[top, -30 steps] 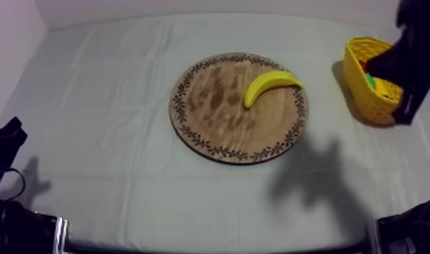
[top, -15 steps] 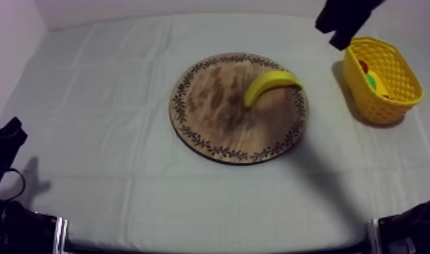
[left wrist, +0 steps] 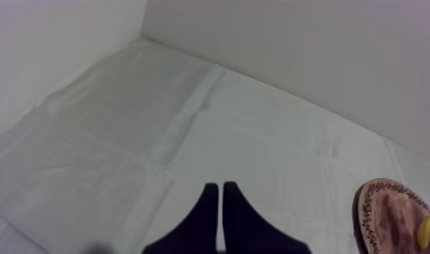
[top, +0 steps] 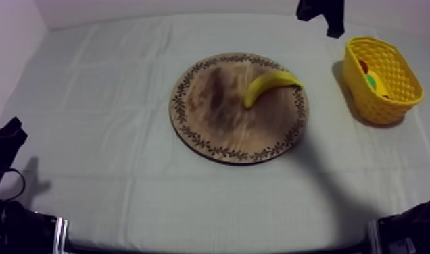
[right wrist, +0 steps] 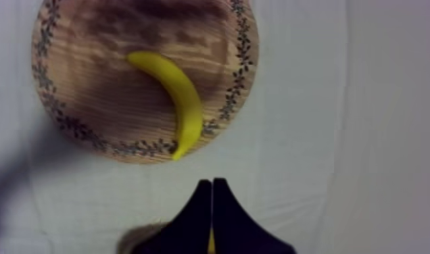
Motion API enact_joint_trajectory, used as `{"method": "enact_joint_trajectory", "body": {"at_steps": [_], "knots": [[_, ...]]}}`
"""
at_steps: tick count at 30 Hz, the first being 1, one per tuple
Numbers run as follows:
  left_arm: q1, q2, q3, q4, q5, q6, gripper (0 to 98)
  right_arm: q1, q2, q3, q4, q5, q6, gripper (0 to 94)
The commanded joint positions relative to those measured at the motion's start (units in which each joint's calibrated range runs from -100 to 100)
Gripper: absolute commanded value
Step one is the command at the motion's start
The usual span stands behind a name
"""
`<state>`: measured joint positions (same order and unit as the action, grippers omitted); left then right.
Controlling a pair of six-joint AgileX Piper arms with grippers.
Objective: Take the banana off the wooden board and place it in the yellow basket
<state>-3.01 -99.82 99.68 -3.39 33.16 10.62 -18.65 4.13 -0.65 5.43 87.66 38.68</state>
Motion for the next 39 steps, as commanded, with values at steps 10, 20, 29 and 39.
{"method": "enact_joint_trajectory", "body": {"at_steps": [10, 20, 29, 39], "knots": [[0.0, 0.0, 0.0, -0.01, 0.0, 0.0, 0.1, 0.7, 0.0, -2.5, -0.2, 1.5, 17.0, 1.5], [0.0, 0.0, 0.0, -0.01, 0.0, 0.0, 0.1, 0.1, 0.3, -2.7, 0.1, 1.6, 16.0, 40.0], [0.0, 0.0, 0.0, -0.01, 0.0, 0.0, 0.1, -0.1, 0.9, -2.9, 0.6, 1.3, 13.7, 67.7], [0.0, 0.0, 0.0, -0.01, 0.0, 0.0, 0.1, 0.3, 2.6, -3.1, 0.4, -0.1, 11.8, 78.4]]}}
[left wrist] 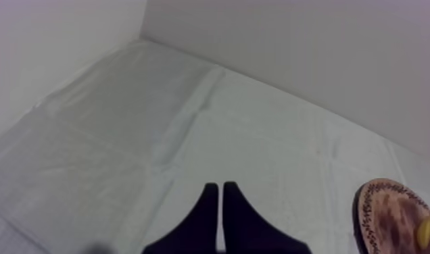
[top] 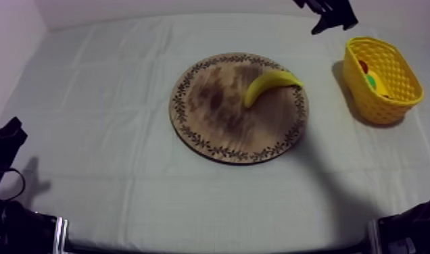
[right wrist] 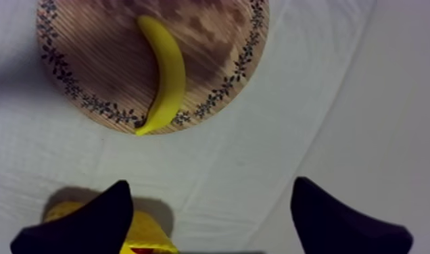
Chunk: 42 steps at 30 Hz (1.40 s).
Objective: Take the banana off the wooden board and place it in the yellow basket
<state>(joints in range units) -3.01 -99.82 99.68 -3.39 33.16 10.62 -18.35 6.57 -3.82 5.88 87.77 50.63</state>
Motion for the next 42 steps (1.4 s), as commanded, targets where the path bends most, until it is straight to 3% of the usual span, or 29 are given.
{"method": "enact_joint_trajectory", "body": {"at_steps": [1, 23, 42], "knots": [[0.0, 0.0, 0.0, -0.01, 0.0, 0.0, 0.1, 0.0, 0.4, 0.2, -0.1, -0.5, -0.3, 78.7], [0.0, 0.0, 0.0, -0.01, 0.0, 0.0, 0.1, -2.3, 14.0, 7.3, 0.8, -10.7, -1.9, 79.8], [0.0, 0.0, 0.0, -0.01, 0.0, 0.0, 0.1, -2.8, 28.5, 2.3, 2.5, -16.1, -2.7, 79.3]]}}
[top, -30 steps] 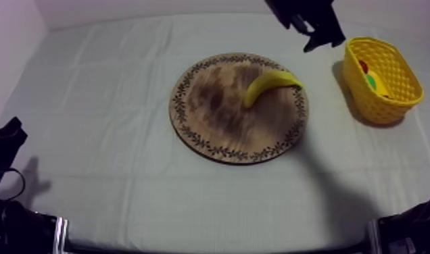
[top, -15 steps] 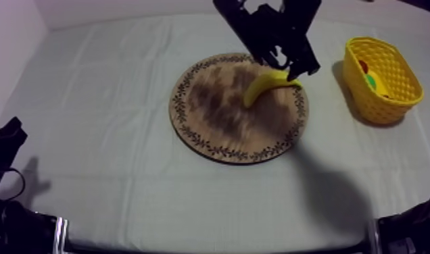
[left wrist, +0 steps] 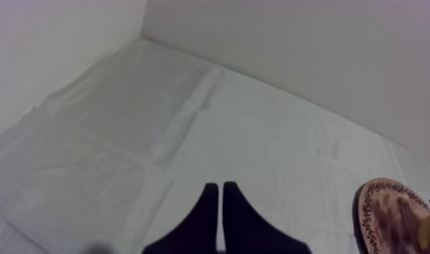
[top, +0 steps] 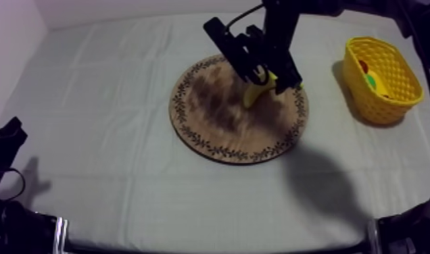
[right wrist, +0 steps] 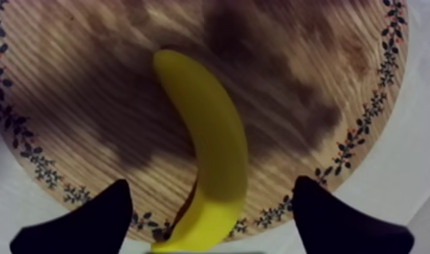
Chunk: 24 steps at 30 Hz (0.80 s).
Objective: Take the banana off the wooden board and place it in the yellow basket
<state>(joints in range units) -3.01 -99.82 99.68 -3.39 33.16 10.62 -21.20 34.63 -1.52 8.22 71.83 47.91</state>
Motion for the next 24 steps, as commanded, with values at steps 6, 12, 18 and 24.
{"method": "enact_joint_trajectory", "body": {"at_steps": [6, 12, 18, 24], "knots": [[0.0, 0.0, 0.0, -0.01, 0.0, 0.0, 0.1, 0.4, 3.0, -0.4, 1.1, -3.6, -0.7, 77.9], [0.0, 0.0, 0.0, -0.01, 0.0, 0.0, 0.1, 0.7, 4.2, 1.2, 2.4, -8.4, -1.6, 71.2], [0.0, 0.0, 0.0, -0.01, 0.0, 0.0, 0.1, 0.7, 4.5, 3.5, 4.2, -12.5, -2.5, 62.1], [0.0, 0.0, 0.0, -0.01, 0.0, 0.0, 0.1, 0.3, 4.4, 3.6, 4.5, -13.0, -2.5, 51.2]]}}
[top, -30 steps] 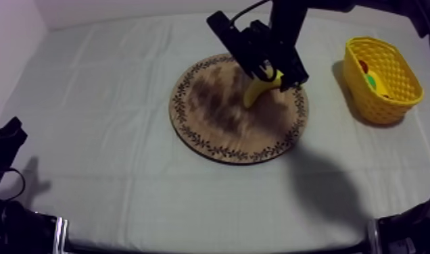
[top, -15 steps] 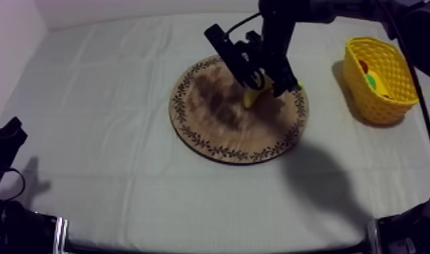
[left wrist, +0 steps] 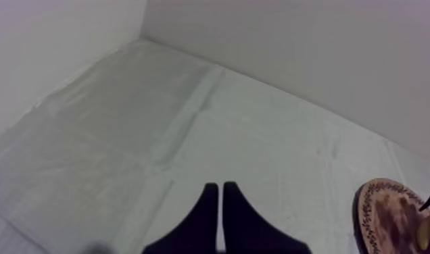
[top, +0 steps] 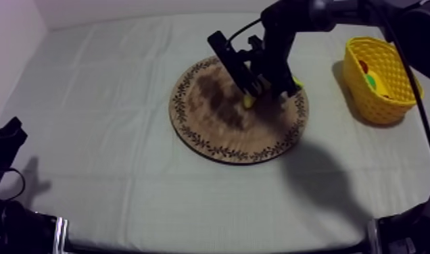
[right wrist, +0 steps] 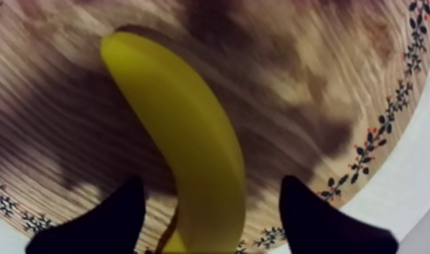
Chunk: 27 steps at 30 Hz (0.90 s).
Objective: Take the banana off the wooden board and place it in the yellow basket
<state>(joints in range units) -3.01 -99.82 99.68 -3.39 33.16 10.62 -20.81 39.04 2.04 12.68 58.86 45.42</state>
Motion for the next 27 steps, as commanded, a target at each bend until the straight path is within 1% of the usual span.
{"method": "enact_joint_trajectory", "body": {"at_steps": [1, 11, 14, 21, 27], "knots": [[0.0, 0.0, 0.0, -0.01, 0.0, 0.0, 0.1, -0.1, -0.1, 0.0, 0.1, -0.1, 0.0, 49.0], [0.0, 0.0, 0.0, -0.01, 0.0, 0.0, 0.1, -0.3, 0.1, 0.3, 0.5, -0.8, -1.0, 24.8], [0.0, 0.0, 0.0, -0.01, 0.0, 0.0, 0.1, -0.1, 0.1, 0.5, 0.6, -1.2, -1.5, 20.1], [0.0, 0.0, 0.0, -0.01, 0.0, 0.0, 0.1, -0.1, -1.0, 0.9, 0.3, -1.3, -1.8, 12.6], [0.0, 0.0, 0.0, -0.01, 0.0, 0.0, 0.1, -0.2, -4.2, 3.1, 0.5, -0.9, -1.5, 11.1]]}}
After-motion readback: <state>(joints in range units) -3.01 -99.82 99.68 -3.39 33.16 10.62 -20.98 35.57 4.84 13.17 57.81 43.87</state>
